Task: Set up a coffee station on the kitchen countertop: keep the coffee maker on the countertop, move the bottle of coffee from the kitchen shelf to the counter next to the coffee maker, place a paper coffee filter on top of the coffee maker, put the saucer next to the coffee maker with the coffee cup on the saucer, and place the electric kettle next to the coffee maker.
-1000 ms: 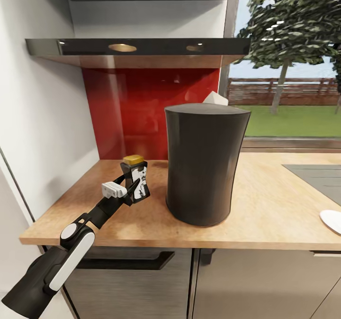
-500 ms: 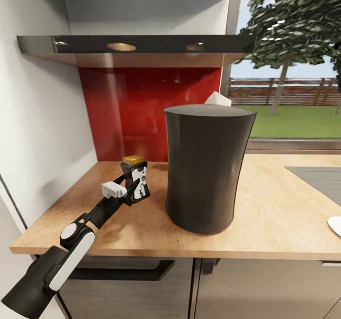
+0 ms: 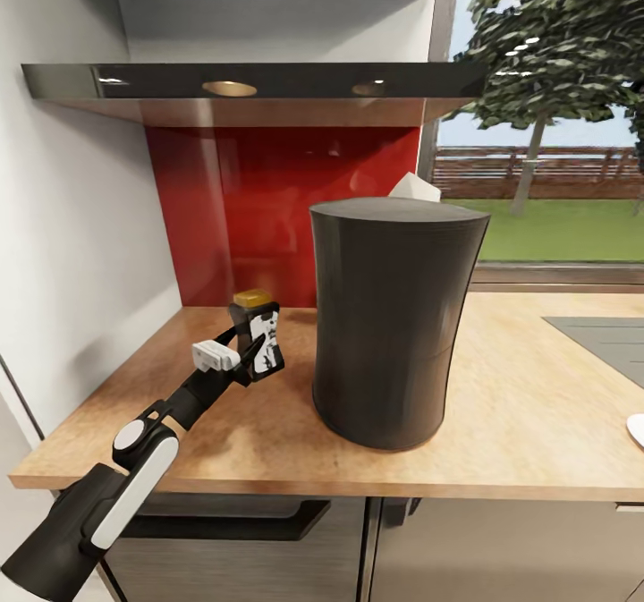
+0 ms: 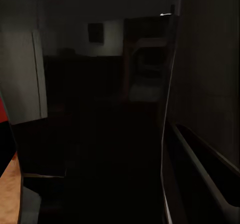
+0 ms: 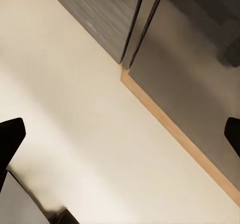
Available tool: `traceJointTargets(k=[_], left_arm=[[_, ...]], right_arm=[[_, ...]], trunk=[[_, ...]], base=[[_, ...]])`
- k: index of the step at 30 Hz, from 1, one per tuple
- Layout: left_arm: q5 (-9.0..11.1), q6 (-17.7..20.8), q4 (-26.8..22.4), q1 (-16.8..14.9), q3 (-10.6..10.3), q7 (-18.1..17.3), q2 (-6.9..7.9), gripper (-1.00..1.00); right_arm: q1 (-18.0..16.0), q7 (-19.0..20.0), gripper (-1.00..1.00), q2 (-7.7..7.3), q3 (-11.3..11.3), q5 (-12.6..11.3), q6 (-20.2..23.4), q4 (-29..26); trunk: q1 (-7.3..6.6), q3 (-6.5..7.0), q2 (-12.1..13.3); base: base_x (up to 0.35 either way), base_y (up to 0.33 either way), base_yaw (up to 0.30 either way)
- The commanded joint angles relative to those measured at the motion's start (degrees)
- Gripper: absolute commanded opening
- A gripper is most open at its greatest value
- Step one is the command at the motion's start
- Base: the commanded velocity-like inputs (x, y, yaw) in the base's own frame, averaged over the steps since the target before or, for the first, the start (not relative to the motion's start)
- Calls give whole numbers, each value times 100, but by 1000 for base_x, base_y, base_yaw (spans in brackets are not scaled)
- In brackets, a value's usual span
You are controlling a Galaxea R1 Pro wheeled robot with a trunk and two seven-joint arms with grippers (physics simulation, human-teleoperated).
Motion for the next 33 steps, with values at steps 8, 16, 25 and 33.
traceJointTargets(k=[8, 16, 25, 33], left_arm=[[49, 1245, -366, -6, -64, 643, -18, -100], [49, 1343, -391, -6, -71, 799, -24, -100], [49, 1247, -383, -6, -44, 810, -16, -100], [49, 1187, -383, -6, -27, 811, -15, -100]], right_arm=[[-9, -14, 100, -5, 44, -57, -18, -2], [-8, -12, 100, -5, 44, -57, -20, -2], [-9, -12, 100, -5, 44, -57, -16, -2], [-9, -8, 100, -5, 44, -57, -13, -2]], trunk=[[0, -6, -3], [0, -6, -3], [0, -6, -3], [0, -6, -3]], base=[[0, 0, 0], [0, 0, 0], [0, 0, 0], [75, 0, 0]])
